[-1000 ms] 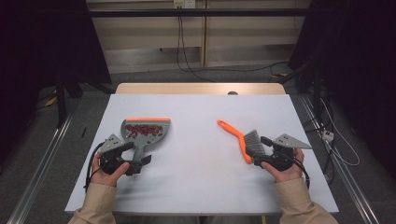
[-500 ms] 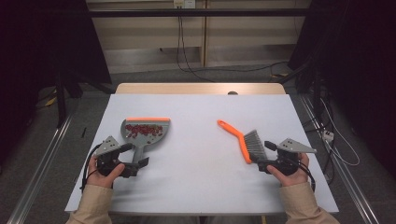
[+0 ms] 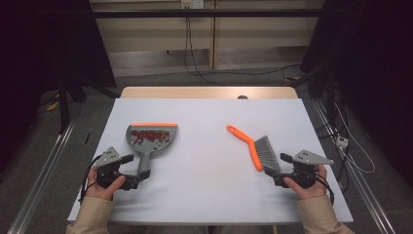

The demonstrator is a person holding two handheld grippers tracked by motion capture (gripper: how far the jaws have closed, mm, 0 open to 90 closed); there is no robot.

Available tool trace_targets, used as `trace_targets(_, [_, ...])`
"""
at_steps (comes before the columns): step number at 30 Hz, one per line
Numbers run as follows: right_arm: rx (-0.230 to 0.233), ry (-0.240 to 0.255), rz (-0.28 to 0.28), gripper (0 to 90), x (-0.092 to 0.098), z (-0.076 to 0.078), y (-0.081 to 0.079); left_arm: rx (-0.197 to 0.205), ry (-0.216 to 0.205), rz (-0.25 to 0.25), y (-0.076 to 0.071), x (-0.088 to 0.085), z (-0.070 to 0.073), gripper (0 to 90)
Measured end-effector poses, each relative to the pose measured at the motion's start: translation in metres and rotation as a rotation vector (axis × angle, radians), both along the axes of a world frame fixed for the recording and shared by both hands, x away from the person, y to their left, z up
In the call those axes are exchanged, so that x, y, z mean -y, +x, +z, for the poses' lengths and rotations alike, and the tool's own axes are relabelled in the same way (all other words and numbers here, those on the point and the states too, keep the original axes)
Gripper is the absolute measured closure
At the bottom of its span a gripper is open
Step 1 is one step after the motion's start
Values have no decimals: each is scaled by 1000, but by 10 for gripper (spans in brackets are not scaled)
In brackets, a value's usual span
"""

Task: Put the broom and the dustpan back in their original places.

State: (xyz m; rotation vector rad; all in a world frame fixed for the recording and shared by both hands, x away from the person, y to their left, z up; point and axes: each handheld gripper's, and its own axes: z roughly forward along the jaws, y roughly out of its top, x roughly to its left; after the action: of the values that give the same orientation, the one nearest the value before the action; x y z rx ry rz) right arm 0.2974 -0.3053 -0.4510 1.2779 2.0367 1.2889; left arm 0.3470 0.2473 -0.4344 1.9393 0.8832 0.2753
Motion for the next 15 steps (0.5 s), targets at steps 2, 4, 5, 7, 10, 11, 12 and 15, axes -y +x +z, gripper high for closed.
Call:
trace_targets(2, [-3, -5, 3, 153, 2, -1, -2, -4, 6, 1, -1, -1, -1, 68])
trace_targets(4, [-10, -9, 0, 152, 3, -2, -3, -1, 12, -6, -2, -3, -2, 68])
trace_targets(5, [-12, -15, 6, 149, 4, -3, -4, -2, 14, -7, -2, -3, -2, 68])
trace_targets(7, [-12, -20, 7, 148, 5, -4, -6, -3, 4, -12, -3, -5, -4, 67])
trace_targets(10, [-14, -25, 13, 148, 6, -4, -8, -4, 5, -15, -4, -7, -5, 67])
trace_targets(11, [-16, -30, 11, 148, 6, -4, -8, -5, 1, -18, -5, -7, -6, 66])
trace_targets(12, [-17, -27, 17, 147, 6, -5, -9, -5, 5, -23, -6, -8, -6, 65])
trace_targets(15, [-15, -31, 18, 147, 7, -6, -9, 4, 7, -26, -9, -10, -6, 66])
